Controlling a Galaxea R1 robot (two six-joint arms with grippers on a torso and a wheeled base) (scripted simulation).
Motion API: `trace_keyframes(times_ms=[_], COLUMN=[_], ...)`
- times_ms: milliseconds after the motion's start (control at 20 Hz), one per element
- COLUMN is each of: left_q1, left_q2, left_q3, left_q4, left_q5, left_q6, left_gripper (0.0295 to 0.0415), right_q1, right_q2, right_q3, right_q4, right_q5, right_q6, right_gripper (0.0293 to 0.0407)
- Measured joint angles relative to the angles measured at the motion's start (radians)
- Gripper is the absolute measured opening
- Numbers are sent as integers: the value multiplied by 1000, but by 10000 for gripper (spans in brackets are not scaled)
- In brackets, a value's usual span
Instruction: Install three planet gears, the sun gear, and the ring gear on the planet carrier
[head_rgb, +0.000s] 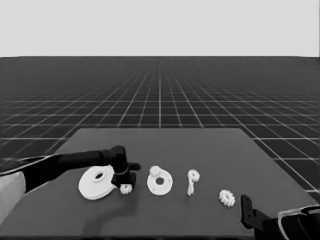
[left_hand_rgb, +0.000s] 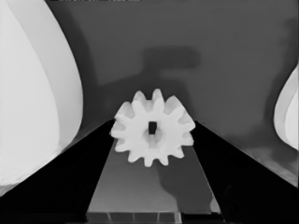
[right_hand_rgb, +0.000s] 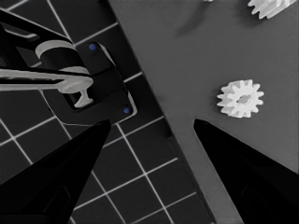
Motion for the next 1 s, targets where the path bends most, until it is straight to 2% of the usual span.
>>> trace_keyframes(times_ms=[400, 500, 600, 900, 1000], left_q1=[0, -129, -185, -212, -210], left_q2=[0, -36, -42, -43, 187], left_q3=[0, 111, 131, 135, 64], left_q4=[0, -120, -170, -197, -189], left_q5=[0, 63, 77, 83, 114], left_q6=[0, -57, -68, -71, -237], left_gripper=[312, 312, 312, 312, 312], right_q1=[0, 0, 0, 0, 0], right_q2=[0, 0, 0, 0, 0], right_q3=[0, 0, 0, 0, 0], right_q4=[0, 0, 0, 0, 0], right_q5=[0, 0, 0, 0, 0], right_q6=[0, 0, 0, 0, 0], right_gripper=[385, 385, 385, 385, 385])
